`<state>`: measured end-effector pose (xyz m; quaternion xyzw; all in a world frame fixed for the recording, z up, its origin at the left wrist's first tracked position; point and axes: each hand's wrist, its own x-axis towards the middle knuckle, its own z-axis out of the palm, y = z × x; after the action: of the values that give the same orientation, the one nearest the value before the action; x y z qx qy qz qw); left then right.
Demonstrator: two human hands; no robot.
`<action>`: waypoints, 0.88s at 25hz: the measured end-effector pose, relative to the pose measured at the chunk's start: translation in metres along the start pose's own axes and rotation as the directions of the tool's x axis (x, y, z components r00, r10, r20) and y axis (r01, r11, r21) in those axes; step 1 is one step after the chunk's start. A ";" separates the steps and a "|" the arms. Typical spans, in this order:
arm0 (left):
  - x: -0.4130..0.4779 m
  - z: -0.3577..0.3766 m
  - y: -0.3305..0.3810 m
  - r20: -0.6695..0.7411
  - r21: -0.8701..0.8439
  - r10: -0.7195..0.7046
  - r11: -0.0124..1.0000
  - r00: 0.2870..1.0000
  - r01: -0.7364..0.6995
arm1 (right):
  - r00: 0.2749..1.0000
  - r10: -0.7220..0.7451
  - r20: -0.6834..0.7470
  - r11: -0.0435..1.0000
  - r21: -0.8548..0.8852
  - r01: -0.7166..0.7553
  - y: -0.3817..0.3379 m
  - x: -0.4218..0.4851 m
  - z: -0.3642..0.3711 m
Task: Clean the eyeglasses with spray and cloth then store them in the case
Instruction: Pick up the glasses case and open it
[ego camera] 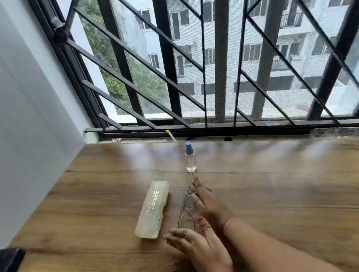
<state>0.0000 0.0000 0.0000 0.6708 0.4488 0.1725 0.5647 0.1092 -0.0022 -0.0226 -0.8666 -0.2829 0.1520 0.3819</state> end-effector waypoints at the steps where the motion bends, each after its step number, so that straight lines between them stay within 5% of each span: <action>1: 0.001 0.001 -0.002 0.007 0.006 -0.033 0.999 0.999 0.033 | 1.000 0.007 -0.005 1.000 0.020 -0.007 0.000 0.005 0.002; 9: 0.015 0.009 -0.004 0.064 -0.145 0.060 0.988 0.996 -0.051 | 0.994 0.089 -0.061 0.991 0.104 -0.083 0.005 0.007 -0.009; 13: 0.027 0.012 -0.008 0.128 -0.213 0.127 0.972 0.984 -0.098 | 0.945 0.236 -0.227 0.971 0.095 -0.220 0.022 -0.038 -0.030; 22: 0.014 0.024 -0.016 0.528 -0.397 0.099 0.906 0.844 0.143 | 0.764 0.420 -0.490 0.905 0.161 -0.394 0.042 -0.164 -0.054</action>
<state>0.0189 -0.0043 -0.0258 0.5485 0.2327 0.0642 0.8005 0.0203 -0.1559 -0.0103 -0.9063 0.0277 0.0015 0.4218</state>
